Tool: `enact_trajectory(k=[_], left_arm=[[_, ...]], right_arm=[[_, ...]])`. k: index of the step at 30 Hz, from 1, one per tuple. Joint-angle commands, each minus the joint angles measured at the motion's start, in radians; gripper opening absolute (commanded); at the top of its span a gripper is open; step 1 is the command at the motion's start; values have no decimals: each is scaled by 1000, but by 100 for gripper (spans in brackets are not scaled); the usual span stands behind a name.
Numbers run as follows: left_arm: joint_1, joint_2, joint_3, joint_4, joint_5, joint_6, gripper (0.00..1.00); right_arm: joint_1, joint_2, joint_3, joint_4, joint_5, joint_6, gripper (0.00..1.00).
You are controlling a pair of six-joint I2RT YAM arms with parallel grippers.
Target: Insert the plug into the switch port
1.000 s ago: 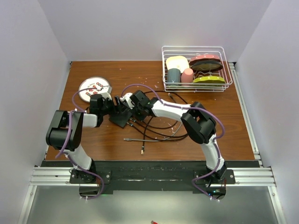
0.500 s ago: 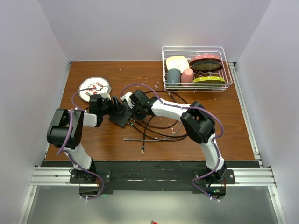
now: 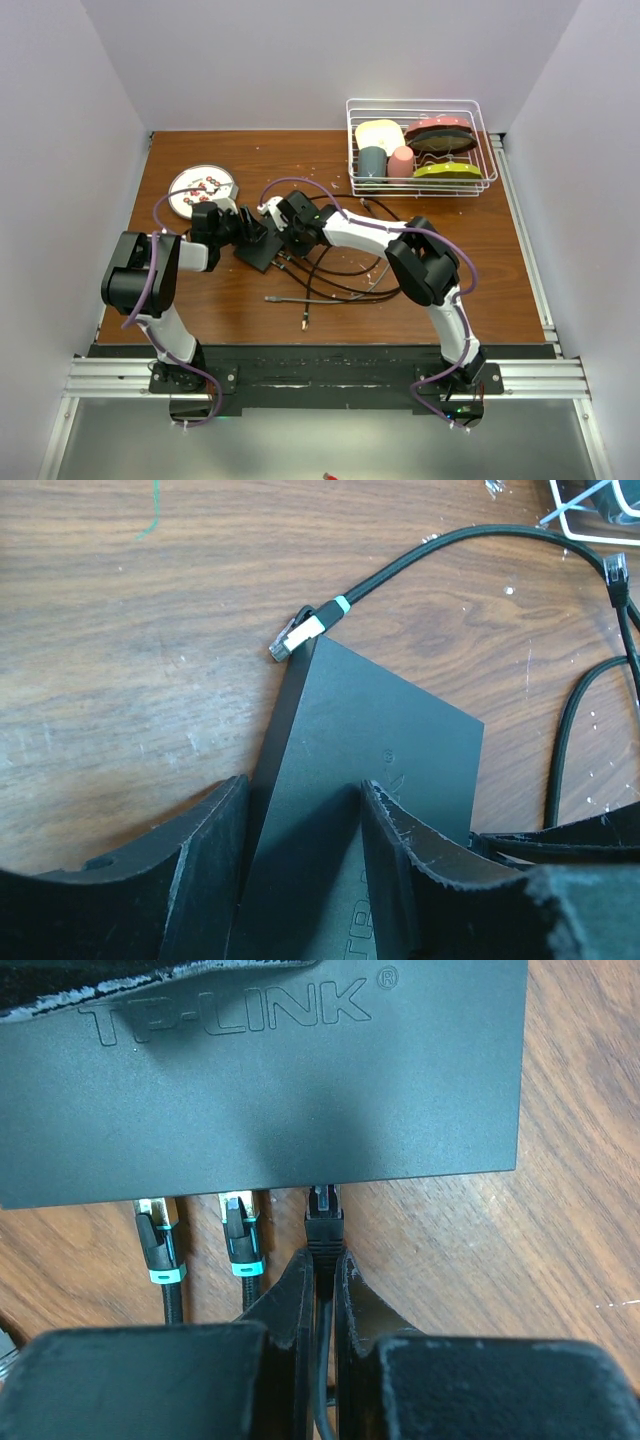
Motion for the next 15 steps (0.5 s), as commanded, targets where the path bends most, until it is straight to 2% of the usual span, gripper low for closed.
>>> enact_trajectory(k=[1, 9, 15], left_arm=[[-41, 17, 20, 6, 207, -21, 48], [-53, 23, 29, -3, 221, -18, 45], [-64, 42, 32, -8, 242, -13, 36]], right_arm=[[8, 15, 104, 210, -83, 1, 0], [7, 37, 150, 219, -97, 3, 0], [7, 49, 177, 233, -103, 6, 0]])
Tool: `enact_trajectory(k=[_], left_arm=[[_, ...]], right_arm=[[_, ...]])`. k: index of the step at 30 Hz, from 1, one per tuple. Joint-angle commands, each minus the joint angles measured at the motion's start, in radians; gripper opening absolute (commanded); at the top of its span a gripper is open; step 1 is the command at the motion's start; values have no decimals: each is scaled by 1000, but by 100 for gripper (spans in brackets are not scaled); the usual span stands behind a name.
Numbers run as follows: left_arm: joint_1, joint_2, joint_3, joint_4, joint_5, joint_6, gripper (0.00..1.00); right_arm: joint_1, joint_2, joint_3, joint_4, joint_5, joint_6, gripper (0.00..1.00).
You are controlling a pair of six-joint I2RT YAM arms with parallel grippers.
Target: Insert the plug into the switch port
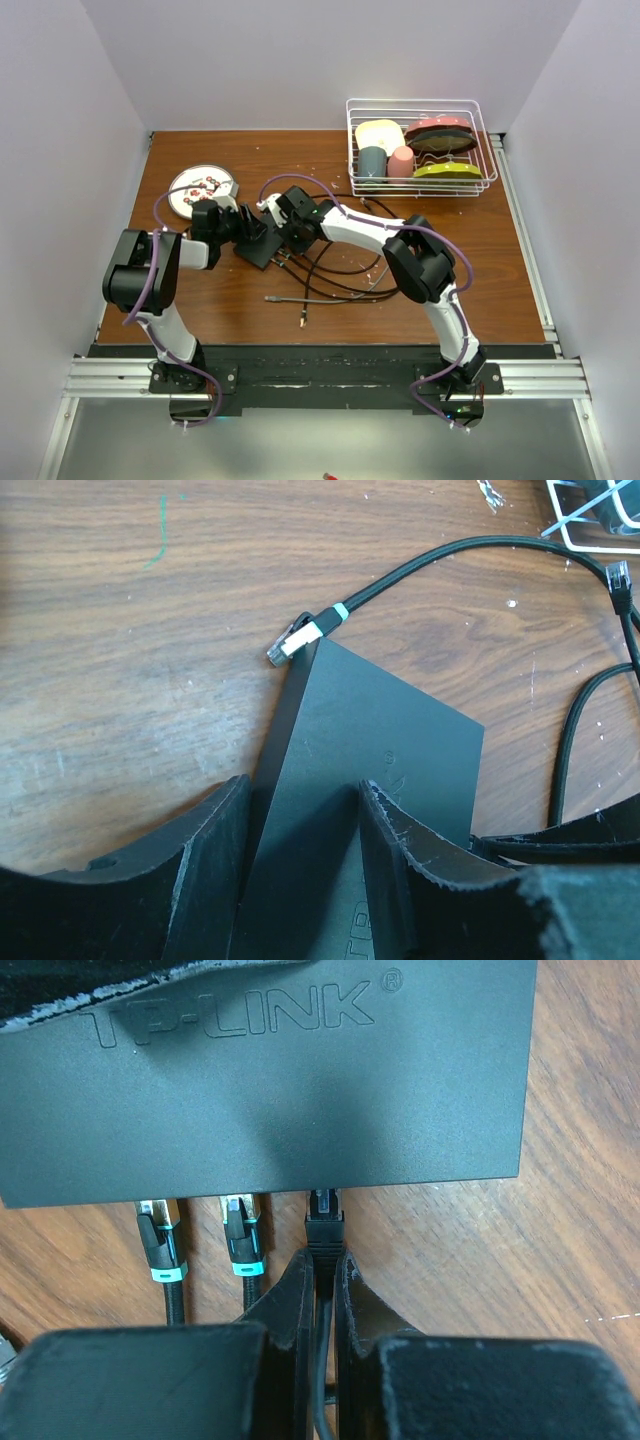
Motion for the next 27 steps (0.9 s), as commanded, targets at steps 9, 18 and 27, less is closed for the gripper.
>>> enact_trajectory(k=[9, 18, 27], left_arm=[[-73, 74, 26, -9, 317, -26, 30], [-79, 115, 45, -21, 380, -21, 22], [-85, 136, 65, -41, 404, -13, 0]], right_arm=[[20, 28, 133, 300, -77, -6, 0], [20, 50, 183, 303, -83, -10, 0], [20, 74, 235, 305, -81, -23, 0]])
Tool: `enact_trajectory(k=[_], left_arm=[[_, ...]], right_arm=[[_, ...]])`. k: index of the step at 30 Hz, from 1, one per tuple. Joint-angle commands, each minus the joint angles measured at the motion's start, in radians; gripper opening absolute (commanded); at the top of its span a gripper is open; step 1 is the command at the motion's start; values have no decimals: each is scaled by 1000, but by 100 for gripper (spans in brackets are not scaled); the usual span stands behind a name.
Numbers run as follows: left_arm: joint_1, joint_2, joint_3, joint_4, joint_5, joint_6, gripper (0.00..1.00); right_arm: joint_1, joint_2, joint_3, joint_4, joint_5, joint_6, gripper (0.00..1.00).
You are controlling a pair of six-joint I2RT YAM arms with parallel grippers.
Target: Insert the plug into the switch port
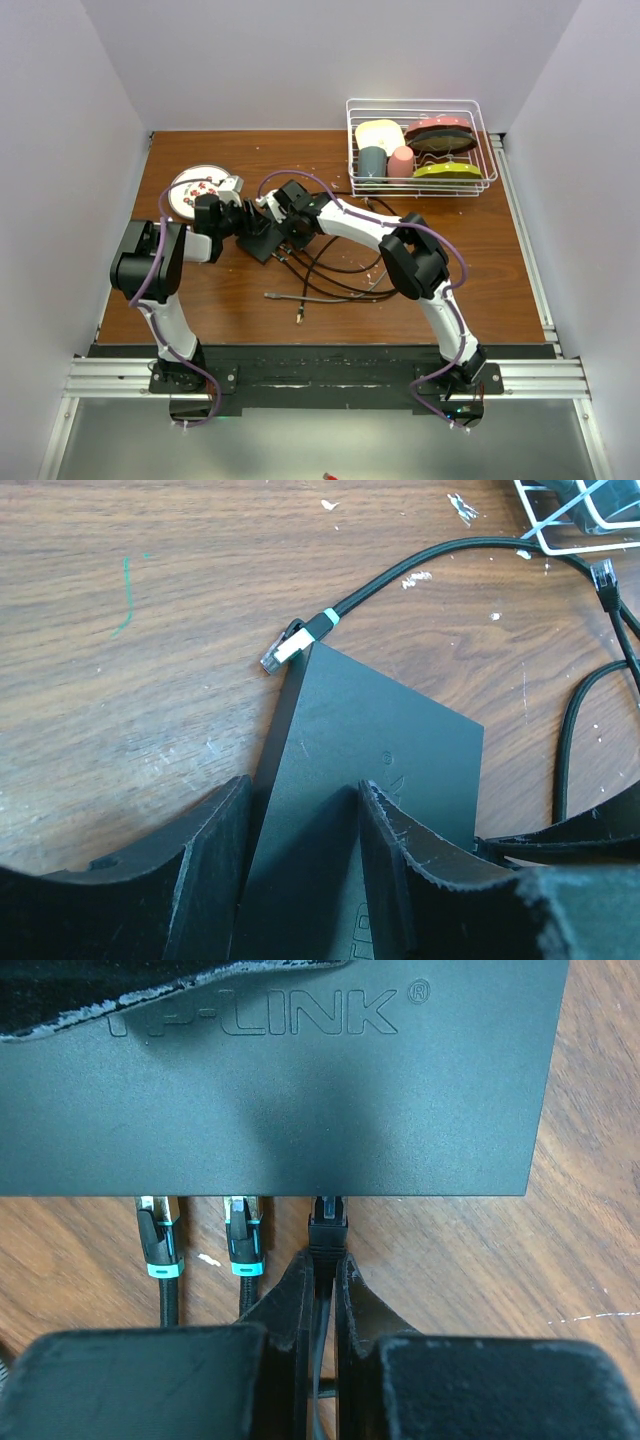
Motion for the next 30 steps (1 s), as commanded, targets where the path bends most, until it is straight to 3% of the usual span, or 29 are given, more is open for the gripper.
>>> enact_trajectory(k=[1, 14, 30], left_arm=[[-86, 38, -8, -107, 324, -56, 0], [-106, 65, 21, -161, 338, -33, 0], [-135, 98, 27, -183, 333, -27, 0]], right_arm=[[33, 15, 119, 404, -102, -8, 0], [32, -17, 84, 501, -117, -65, 0], [13, -89, -82, 889, -44, 86, 0]])
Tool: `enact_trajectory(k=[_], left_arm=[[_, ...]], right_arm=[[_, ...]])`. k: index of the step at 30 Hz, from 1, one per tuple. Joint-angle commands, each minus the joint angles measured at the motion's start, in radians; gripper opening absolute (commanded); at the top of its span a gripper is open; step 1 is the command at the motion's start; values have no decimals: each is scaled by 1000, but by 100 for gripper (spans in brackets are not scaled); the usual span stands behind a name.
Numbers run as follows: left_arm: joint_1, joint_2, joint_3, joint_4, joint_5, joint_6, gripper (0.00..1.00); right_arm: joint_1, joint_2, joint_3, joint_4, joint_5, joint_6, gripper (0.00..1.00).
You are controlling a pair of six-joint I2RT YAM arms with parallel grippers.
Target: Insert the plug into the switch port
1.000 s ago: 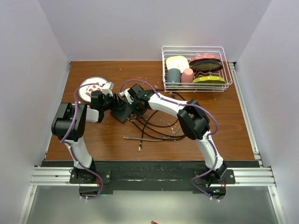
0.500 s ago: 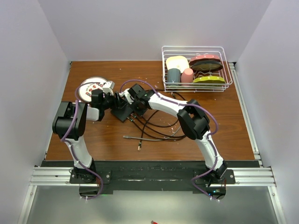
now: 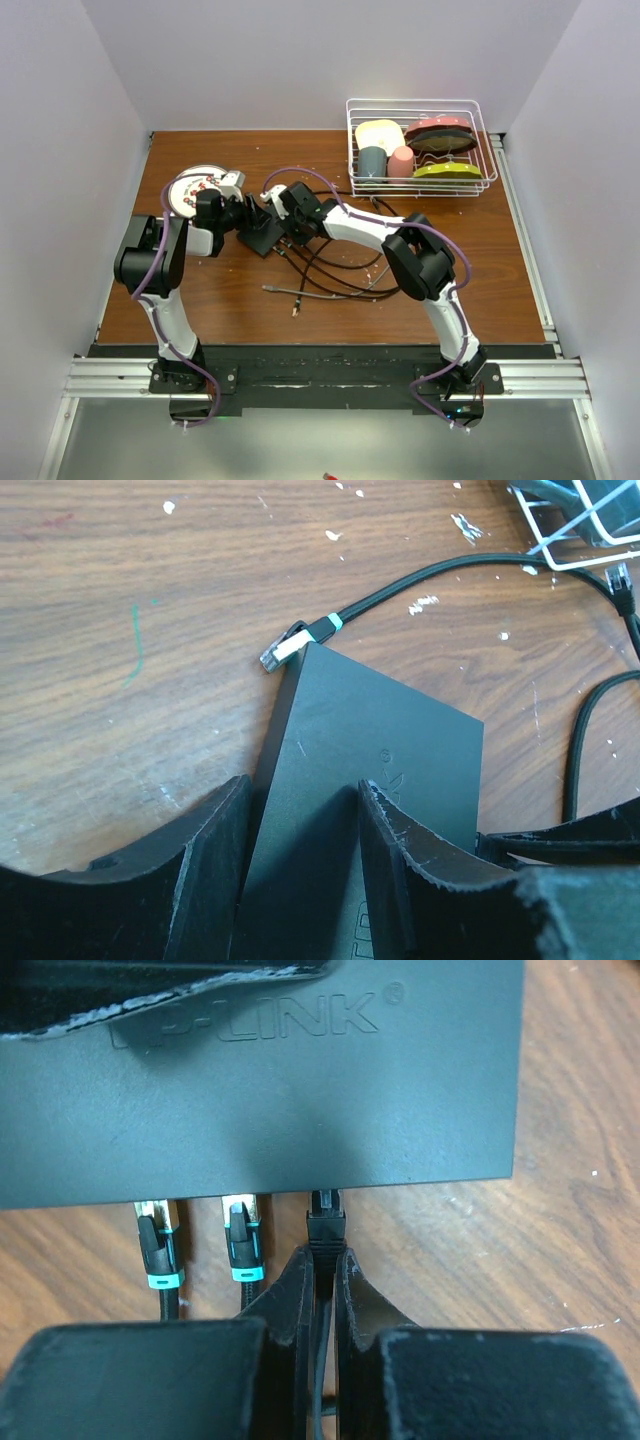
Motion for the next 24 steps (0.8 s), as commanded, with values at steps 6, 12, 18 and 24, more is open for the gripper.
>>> enact_trajectory(k=[6, 12, 18, 24], left_arm=[[-140, 42, -29, -200, 304, -41, 0], [-135, 2, -15, -252, 237, -17, 0], [-117, -76, 18, -314, 134, -2, 21], [-108, -120, 64, -373, 40, 11, 61]], right_arm=[[25, -57, 18, 673, -83, 78, 0], [26, -113, -67, 631, -94, 73, 0], [39, -177, -163, 595, -100, 92, 1], [52, -205, -209, 543, -100, 101, 11]])
